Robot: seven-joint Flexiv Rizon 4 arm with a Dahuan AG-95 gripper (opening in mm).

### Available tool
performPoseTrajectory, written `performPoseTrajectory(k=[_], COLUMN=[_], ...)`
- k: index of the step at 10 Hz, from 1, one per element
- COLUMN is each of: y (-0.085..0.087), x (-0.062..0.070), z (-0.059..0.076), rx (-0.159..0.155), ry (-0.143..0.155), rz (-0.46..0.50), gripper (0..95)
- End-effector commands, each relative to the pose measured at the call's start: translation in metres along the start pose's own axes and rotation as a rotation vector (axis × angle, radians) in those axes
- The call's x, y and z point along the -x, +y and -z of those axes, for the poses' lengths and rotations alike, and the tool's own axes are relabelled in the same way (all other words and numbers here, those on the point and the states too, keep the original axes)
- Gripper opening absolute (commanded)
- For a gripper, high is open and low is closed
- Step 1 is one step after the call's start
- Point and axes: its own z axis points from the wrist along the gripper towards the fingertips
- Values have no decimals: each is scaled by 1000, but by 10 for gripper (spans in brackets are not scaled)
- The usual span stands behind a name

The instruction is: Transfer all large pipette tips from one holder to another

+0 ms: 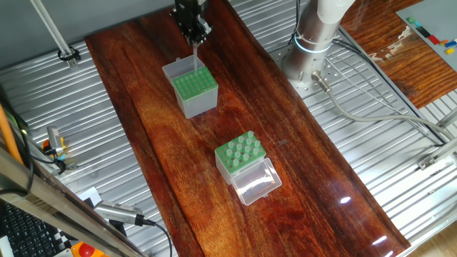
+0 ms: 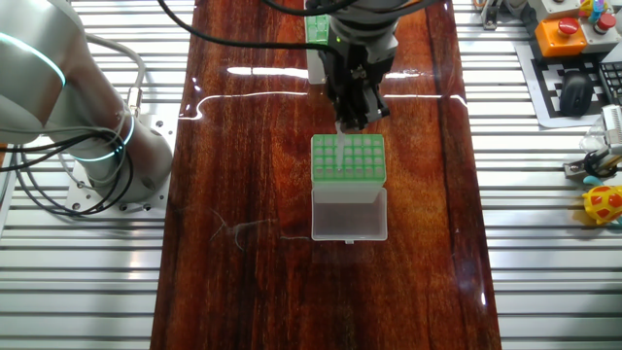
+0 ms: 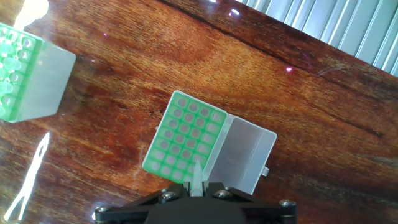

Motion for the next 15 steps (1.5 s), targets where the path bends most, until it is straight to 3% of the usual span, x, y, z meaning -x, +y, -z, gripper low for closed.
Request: performPoseTrajectory(k=[1, 13, 15], y=[2, 3, 3], x=[0, 3, 3], z=[-3, -25, -25], rx=[-2, -9, -3], ry=[-4, -25, -28], rz=[0, 14, 17], gripper=[0, 0, 380])
